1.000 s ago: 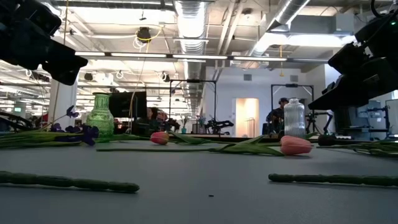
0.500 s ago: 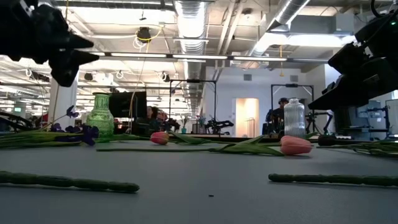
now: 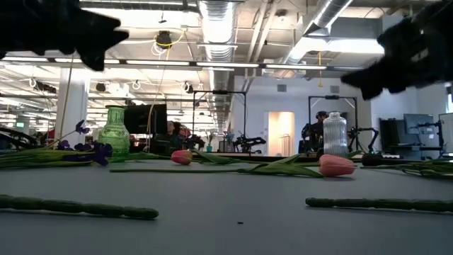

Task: Sort flowers into vase by color
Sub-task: Put the right purple flowers into the green vase

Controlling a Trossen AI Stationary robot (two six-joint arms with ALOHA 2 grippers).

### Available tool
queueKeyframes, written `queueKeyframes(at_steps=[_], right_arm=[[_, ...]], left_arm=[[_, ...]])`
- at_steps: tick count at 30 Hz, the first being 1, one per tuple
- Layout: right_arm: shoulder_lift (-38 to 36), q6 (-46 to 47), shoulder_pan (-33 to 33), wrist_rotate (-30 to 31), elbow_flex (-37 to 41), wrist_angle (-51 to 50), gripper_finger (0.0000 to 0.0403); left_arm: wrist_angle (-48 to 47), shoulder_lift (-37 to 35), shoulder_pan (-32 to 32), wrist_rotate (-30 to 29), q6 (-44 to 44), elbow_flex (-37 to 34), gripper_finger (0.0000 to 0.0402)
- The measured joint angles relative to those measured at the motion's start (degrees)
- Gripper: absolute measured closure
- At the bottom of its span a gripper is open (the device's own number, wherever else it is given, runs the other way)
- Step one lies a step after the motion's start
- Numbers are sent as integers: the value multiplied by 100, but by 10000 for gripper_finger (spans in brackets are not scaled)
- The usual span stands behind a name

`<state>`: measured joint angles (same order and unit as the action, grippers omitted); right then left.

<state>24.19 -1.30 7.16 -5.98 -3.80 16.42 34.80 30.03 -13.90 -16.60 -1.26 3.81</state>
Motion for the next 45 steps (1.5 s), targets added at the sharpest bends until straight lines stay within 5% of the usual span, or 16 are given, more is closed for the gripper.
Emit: queueKeyframes(at_steps=[7,13,18,27,38,45], right_arm=[[691,-1498,-2,323,-1470,-1779,364],[1735,-2857,-4,896,-2778,-3963,340],[2673,-3811,-147,1284,-3566,-4816,305],[4616,-5764,-1047,3001,-5054,-6489,223],[6235,-6364,-1742,3451,-5293,-8648,201],[6777,-6092,-1888,3196,-5292,-8710,213]], left_arm=[[1110,1200,574,73,-819,61,274],[252,1582,1038,439,-1463,834,274],[-795,1911,1339,431,-1516,1385,274],[-782,2468,1741,454,-1542,1449,274],[-717,2513,1896,579,-1398,1449,274],[-703,2515,1894,588,-1297,1449,274]])
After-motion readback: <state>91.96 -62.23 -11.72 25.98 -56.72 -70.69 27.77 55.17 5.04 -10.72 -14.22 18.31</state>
